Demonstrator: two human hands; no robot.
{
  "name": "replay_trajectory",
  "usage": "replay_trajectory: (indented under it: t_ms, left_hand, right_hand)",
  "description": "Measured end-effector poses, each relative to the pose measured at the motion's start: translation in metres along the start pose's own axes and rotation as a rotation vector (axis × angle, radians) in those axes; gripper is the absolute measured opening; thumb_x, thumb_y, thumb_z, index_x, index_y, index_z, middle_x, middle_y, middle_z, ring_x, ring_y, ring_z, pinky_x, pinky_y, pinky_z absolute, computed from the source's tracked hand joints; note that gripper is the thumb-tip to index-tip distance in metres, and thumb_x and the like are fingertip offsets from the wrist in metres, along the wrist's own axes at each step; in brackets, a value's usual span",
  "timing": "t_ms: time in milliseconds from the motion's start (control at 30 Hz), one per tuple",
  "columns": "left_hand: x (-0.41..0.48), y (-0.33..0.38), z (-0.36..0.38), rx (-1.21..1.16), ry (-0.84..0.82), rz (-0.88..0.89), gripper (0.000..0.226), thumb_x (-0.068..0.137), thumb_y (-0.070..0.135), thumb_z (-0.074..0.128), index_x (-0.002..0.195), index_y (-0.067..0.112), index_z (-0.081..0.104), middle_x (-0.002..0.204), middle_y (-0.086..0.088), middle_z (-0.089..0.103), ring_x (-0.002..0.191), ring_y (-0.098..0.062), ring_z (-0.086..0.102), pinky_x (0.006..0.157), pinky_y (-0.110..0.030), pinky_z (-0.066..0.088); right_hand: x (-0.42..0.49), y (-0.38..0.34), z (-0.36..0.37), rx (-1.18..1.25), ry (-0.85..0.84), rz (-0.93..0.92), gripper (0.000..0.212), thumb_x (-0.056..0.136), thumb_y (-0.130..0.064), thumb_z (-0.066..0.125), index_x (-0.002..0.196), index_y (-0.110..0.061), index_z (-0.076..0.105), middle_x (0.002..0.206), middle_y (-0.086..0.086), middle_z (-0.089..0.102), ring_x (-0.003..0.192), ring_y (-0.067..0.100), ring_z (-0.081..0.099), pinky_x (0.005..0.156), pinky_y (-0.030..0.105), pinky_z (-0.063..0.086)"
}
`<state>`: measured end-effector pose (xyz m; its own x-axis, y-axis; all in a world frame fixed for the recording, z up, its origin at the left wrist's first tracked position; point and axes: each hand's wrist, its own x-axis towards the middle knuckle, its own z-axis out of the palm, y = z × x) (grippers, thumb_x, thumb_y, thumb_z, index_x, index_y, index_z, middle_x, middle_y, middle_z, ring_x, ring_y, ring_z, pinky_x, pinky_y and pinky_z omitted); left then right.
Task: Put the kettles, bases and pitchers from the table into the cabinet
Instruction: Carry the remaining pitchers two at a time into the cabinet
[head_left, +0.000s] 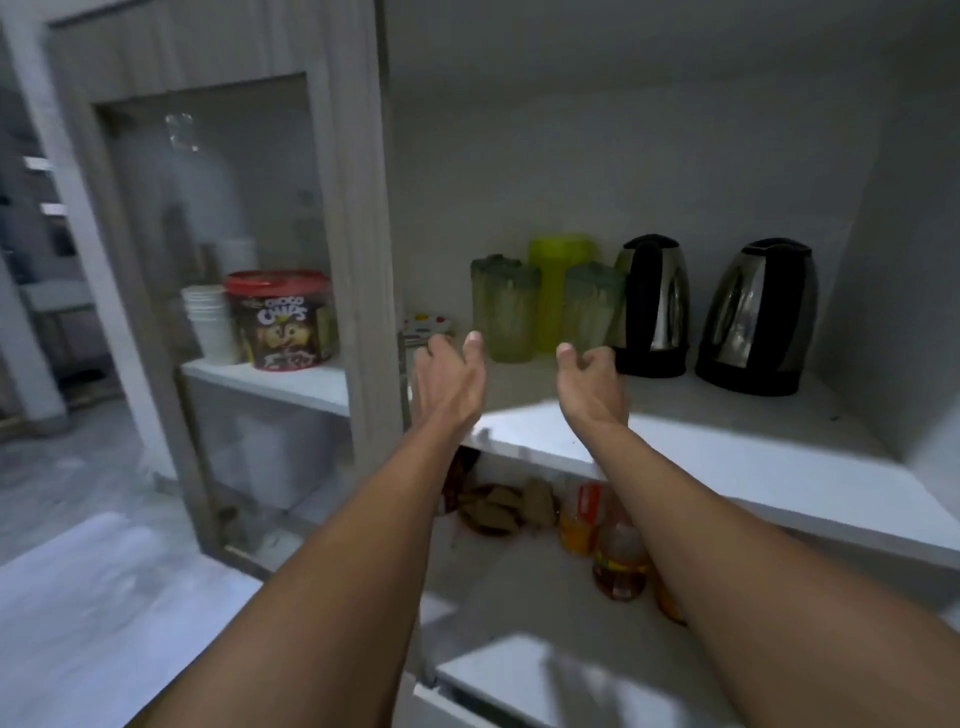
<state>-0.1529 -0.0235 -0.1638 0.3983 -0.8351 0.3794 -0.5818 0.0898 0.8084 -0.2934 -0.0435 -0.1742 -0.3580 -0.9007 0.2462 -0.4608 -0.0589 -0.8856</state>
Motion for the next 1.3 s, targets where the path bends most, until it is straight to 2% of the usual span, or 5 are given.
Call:
replay_trajectory:
  t_ms: [333, 533, 833, 1033, 1300]
  left_hand:
    - [-0.099, -0.075, -0.194, 0.389, 0.239, -0.117, 0.057, 0.100, 0.049, 0.032, 0.139, 0.007, 0.041, 0.143, -0.020, 0.042, 0.130, -0.038, 0.043, 0.108, -0.054, 0.034]
    - [-0.166, -0.123, -0.326, 0.532, 0.401, -0.290, 0.054, 0.101, 0.046, 0.033, 0.138, 0.007, 0.041, 0.143, -0.019, 0.042, 0.131, -0.038, 0.041, 0.107, -0.053, 0.034]
    - [-0.317, -0.208, -0.530, 0.705, 0.557, -0.631, 0.056, 0.101, 0.047, 0.032, 0.143, 0.010, 0.035, 0.149, -0.018, 0.035, 0.134, -0.039, 0.036, 0.109, -0.052, 0.030]
    - [-0.365, -0.258, -0.597, 0.696, 0.576, -0.754, 0.055, 0.102, 0.046, 0.031, 0.142, 0.009, 0.036, 0.150, -0.017, 0.034, 0.134, -0.039, 0.036, 0.110, -0.052, 0.029]
    - [-0.339, -0.341, -0.620, 0.627, 0.527, -0.736, 0.051, 0.100, 0.037, 0.044, 0.140, 0.006, 0.039, 0.145, -0.017, 0.040, 0.129, -0.037, 0.043, 0.107, -0.046, 0.036]
  right_hand:
    - [-0.192, -0.065, 0.076, -0.065, -0.414, -0.286, 0.048, 0.099, -0.048, 0.039, 0.134, -0.016, 0.048, 0.138, 0.016, 0.053, 0.126, 0.036, 0.049, 0.099, 0.042, 0.040]
    - [-0.329, -0.114, 0.137, -0.024, -0.668, -0.463, 0.052, 0.100, -0.049, 0.036, 0.144, -0.021, 0.039, 0.146, 0.012, 0.047, 0.131, 0.033, 0.045, 0.104, 0.046, 0.039]
    - [-0.563, -0.176, 0.199, 0.059, -1.060, -0.627, 0.050, 0.100, -0.048, 0.038, 0.142, -0.022, 0.039, 0.145, 0.012, 0.045, 0.129, 0.036, 0.044, 0.102, 0.047, 0.040]
    - [-0.653, -0.182, 0.237, 0.004, -1.148, -0.649, 0.047, 0.098, -0.046, 0.040, 0.138, -0.020, 0.042, 0.139, 0.014, 0.049, 0.124, 0.039, 0.047, 0.100, 0.047, 0.042]
    - [-0.674, -0.183, 0.322, -0.104, -1.159, -0.623, 0.047, 0.098, -0.044, 0.043, 0.135, -0.015, 0.043, 0.134, 0.017, 0.050, 0.122, 0.041, 0.048, 0.097, 0.047, 0.042]
